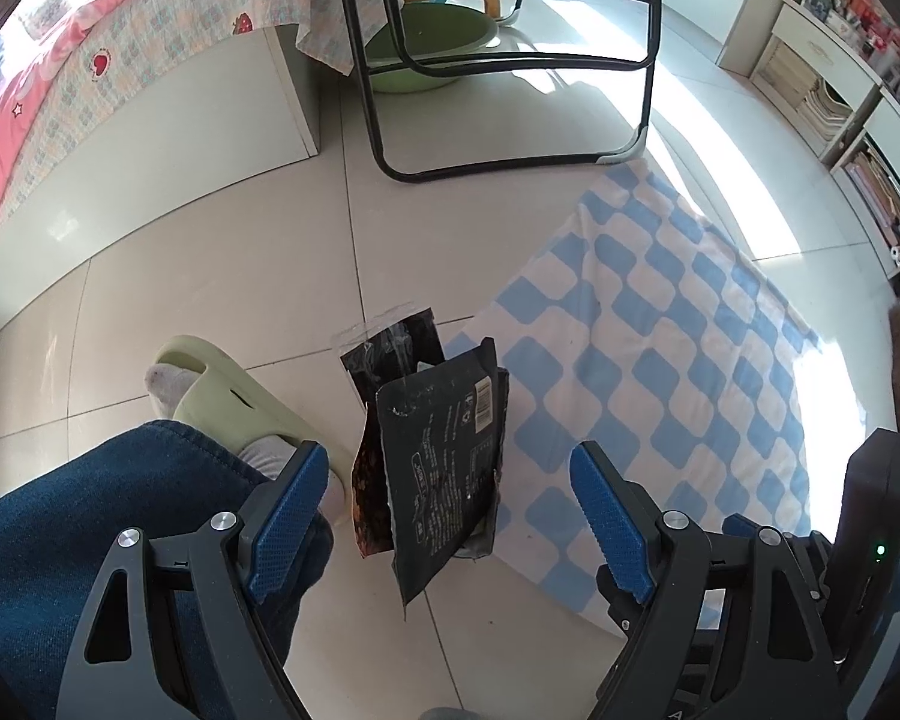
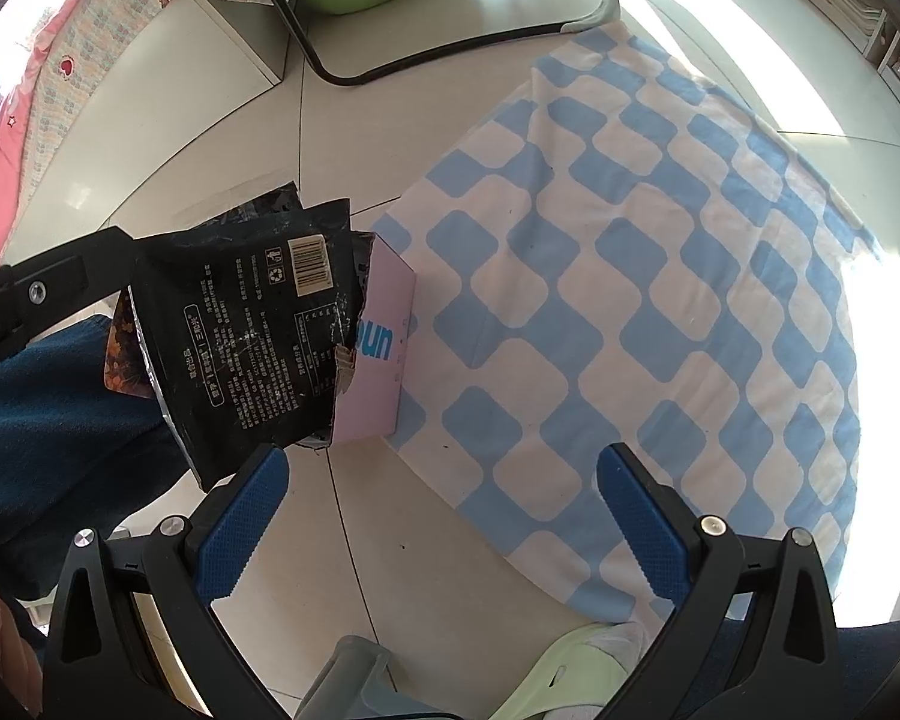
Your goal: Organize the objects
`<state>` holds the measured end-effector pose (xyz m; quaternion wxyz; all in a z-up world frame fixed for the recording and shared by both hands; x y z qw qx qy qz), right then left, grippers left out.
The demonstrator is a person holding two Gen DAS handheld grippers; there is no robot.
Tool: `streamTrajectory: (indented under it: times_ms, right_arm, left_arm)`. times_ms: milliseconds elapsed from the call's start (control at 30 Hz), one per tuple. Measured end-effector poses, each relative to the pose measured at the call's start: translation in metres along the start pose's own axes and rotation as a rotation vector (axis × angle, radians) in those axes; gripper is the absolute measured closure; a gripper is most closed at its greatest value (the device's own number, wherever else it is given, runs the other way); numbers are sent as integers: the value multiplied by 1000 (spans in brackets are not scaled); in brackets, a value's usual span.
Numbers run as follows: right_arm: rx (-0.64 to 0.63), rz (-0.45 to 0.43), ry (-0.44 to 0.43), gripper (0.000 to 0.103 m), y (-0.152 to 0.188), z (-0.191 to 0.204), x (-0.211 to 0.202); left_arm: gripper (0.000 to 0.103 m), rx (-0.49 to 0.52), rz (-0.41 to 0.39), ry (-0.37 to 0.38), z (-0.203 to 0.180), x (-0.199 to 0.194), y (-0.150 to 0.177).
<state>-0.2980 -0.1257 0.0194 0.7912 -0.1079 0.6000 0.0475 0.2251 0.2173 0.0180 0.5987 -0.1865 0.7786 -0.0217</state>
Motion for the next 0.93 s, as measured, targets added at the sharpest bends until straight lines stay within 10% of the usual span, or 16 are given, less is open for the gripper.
streamTrajectory:
  times_ms: [933]
  right_arm:
    - [17,8,3,1,-1,-4,3]
  left_arm:
    - [21,-39,2,1,10,4,-1]
Point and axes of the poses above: each gripper's, at about its wrist camera, not at the fingertips, and x roughly the way its jaws point, z to its left, y to its underside, the point moved 1 cm from there along x, roughly the way its jaws point, and after that the axes turned 12 degrees about x, right-handed, at the moved point
